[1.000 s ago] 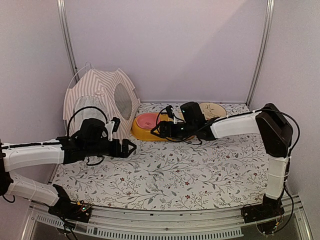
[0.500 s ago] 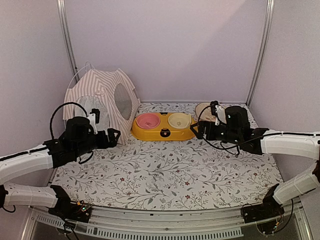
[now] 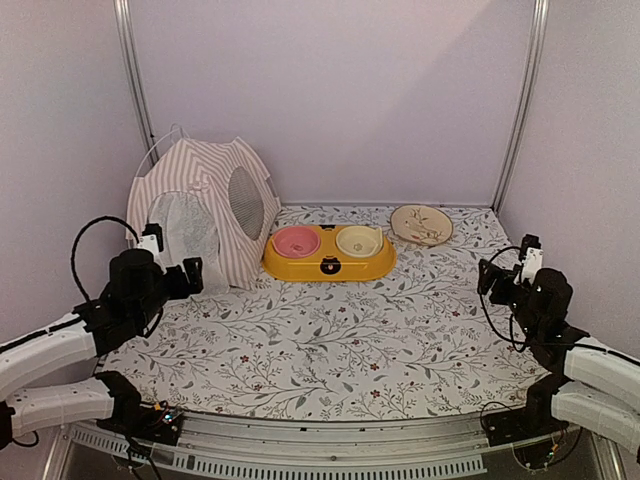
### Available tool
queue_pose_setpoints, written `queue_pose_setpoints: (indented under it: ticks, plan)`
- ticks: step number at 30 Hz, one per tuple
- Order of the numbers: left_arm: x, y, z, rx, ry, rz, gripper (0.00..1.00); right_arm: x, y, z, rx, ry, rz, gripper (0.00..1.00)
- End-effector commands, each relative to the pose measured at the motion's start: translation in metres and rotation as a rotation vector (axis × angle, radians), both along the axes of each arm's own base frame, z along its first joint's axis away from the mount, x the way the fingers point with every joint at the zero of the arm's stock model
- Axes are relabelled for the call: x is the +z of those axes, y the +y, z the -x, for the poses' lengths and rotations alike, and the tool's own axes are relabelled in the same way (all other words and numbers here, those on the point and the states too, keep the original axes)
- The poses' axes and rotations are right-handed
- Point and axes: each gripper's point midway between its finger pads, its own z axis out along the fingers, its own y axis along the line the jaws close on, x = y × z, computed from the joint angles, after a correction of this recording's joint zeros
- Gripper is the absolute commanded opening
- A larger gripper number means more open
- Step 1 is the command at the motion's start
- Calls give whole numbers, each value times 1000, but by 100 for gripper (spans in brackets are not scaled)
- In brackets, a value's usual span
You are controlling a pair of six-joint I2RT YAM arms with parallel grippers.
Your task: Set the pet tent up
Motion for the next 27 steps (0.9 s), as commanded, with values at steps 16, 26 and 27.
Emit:
queue_pose_setpoints:
  ticks: [16,26,27]
  plan:
    - [4,55,-30,162,-124,-190,99,5,-77,-57,-159,-193,173,99]
    - [-5,108,-37,338,-181,-253,99,-8,-67,-58,-101,-232,171,99]
    - [-7,112,-36,356,-198,-256,99,-9,-67,-64,-97,-218,172,99]
